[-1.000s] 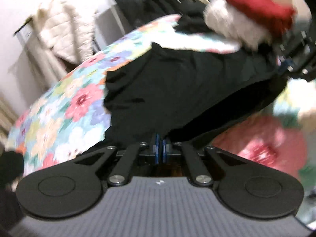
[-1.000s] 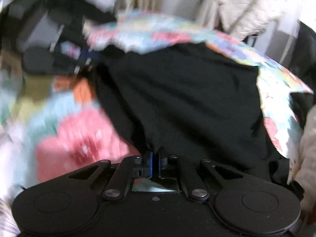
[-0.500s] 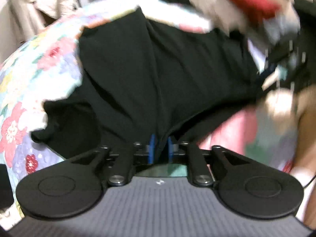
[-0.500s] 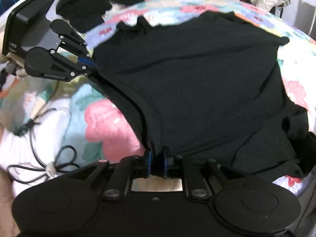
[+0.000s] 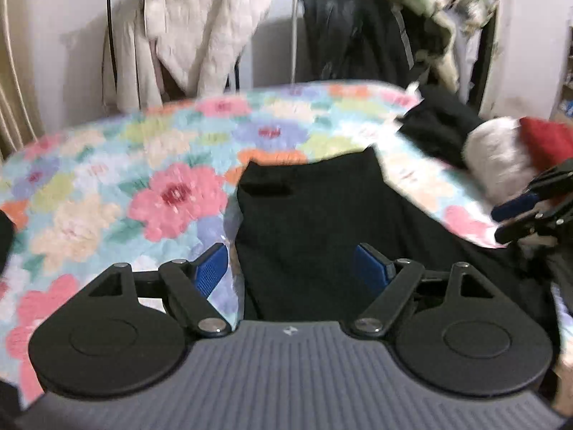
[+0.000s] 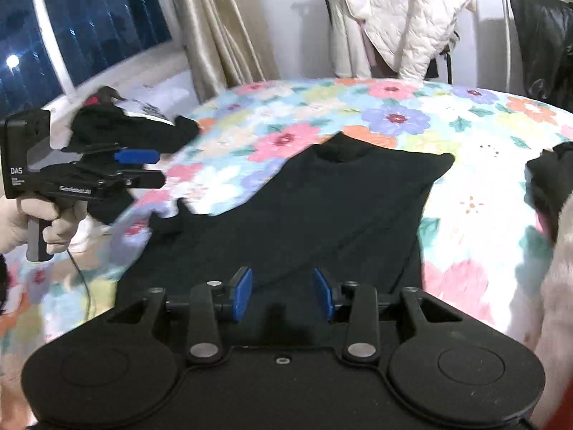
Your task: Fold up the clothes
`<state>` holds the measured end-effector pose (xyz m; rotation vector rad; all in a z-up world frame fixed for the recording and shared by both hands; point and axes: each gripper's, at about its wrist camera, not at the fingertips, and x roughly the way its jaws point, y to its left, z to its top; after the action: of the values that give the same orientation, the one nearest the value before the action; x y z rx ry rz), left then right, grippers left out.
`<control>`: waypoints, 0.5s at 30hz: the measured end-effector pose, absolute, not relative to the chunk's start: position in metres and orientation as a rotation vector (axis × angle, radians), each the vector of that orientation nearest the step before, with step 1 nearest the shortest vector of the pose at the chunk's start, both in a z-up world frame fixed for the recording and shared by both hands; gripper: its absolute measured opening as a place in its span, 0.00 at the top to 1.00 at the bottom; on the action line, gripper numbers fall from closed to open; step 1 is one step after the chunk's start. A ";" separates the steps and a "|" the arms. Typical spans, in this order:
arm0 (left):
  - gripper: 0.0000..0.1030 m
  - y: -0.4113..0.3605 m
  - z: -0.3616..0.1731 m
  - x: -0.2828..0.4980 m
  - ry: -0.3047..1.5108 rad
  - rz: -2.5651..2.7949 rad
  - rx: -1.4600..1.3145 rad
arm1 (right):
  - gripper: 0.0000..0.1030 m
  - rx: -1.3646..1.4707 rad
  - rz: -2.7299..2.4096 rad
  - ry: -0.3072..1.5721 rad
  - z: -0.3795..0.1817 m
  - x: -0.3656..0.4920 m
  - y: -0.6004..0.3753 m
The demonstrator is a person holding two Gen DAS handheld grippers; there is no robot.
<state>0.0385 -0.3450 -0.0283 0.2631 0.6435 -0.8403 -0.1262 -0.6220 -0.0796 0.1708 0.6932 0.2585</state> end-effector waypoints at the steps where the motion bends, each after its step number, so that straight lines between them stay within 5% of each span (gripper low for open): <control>1: 0.24 -0.358 -0.039 0.049 0.669 -0.827 0.280 | 0.59 0.154 0.225 0.712 -0.083 -0.112 -0.626; 7: 0.24 -0.406 -0.077 0.093 0.742 -0.721 0.344 | 0.65 0.209 0.029 0.750 -0.132 -0.037 -0.664; 13: 0.21 -0.435 -0.083 0.123 0.705 -0.703 0.426 | 0.59 0.334 -0.014 0.722 -0.167 0.005 -0.685; 15: 0.31 -0.444 -0.086 0.133 0.720 -0.729 0.442 | 0.55 0.380 -0.003 0.698 -0.173 0.016 -0.690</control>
<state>0.1335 -0.4439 -0.0862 0.4416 0.7196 -0.7294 0.0162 -0.6898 -0.1732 0.3805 0.6980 -0.0026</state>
